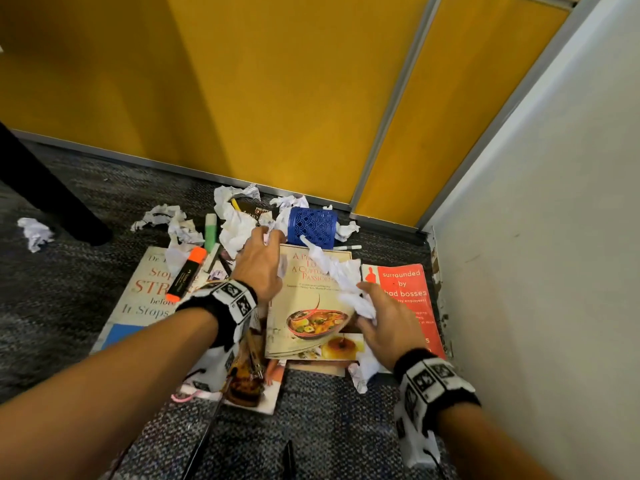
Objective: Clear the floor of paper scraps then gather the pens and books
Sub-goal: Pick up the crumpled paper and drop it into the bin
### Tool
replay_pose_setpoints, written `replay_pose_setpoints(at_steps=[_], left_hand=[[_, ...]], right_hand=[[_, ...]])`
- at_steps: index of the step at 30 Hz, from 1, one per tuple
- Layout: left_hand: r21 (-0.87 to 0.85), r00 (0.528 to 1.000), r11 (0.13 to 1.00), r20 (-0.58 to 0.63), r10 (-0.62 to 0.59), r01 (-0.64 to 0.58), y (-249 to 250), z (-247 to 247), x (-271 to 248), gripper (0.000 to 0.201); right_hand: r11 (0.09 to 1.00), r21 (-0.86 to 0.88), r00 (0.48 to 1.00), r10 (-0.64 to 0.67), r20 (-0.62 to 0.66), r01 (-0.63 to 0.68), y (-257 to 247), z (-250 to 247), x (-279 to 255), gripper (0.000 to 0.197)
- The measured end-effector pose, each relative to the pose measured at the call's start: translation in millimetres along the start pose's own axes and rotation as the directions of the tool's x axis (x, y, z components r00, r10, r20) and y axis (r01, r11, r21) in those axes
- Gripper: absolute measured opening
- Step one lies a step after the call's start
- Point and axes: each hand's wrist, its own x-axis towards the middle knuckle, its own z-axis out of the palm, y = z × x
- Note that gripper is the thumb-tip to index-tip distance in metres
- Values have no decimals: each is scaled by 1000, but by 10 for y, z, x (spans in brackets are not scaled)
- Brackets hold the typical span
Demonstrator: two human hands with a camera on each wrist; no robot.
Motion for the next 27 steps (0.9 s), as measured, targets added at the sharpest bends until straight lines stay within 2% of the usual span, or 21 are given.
replay_pose_setpoints(at_steps=[3,5,7,8,10,11,12,14,17,19,20,22,23,27], left_hand=[[104,965,994,256,-61,35,-168,81,90,86],[299,941,954,321,-110,9,-217,209,68,84],[442,956,897,274,-106,-28,-245,317,50,77],[460,964,888,243,-105,-19,-257,342,54,74],[425,975,905,192,-108,17,-307,344,103,67],[393,979,919,170,-110,35,-328,326,132,63],[356,983,933,148,-111,51,-349,303,162,60],[261,992,962,70,-106,84,-380,226,218,54],[153,988,983,-132,-78,98,-474,73,325,54],[151,978,983,-193,-76,106,-555,-44,428,62],[159,979,976,-163,-122,148,-601,-93,496,71],[206,969,949,14,-245,237,-657,-162,620,90],[261,955,935,106,-276,241,-674,-163,695,96],[503,940,864,278,-197,32,-534,-58,926,94]], right_hand=[[989,99,994,109,8,-110,-123,-102,371,47],[970,87,973,220,70,-225,-187,-264,565,43],[954,-54,953,297,62,-294,-238,-451,699,43],[942,-136,951,308,-3,-306,-262,-529,754,43],[940,-198,957,250,-150,-277,-315,-569,872,44],[954,-185,962,206,-178,-238,-351,-518,936,47],[967,-162,973,171,-155,-196,-382,-424,1000,52],[979,-146,989,145,-14,-145,-394,-146,1103,64],[964,-232,964,177,200,-129,-283,282,1175,79],[946,-315,949,172,265,-83,-182,469,1175,78],[942,-331,953,156,262,-63,-149,520,1175,74],[937,-347,972,117,206,-39,-101,553,1168,67],[936,-350,976,108,187,-36,-80,557,1176,65],[944,-326,982,112,154,-56,-4,492,1174,57]])
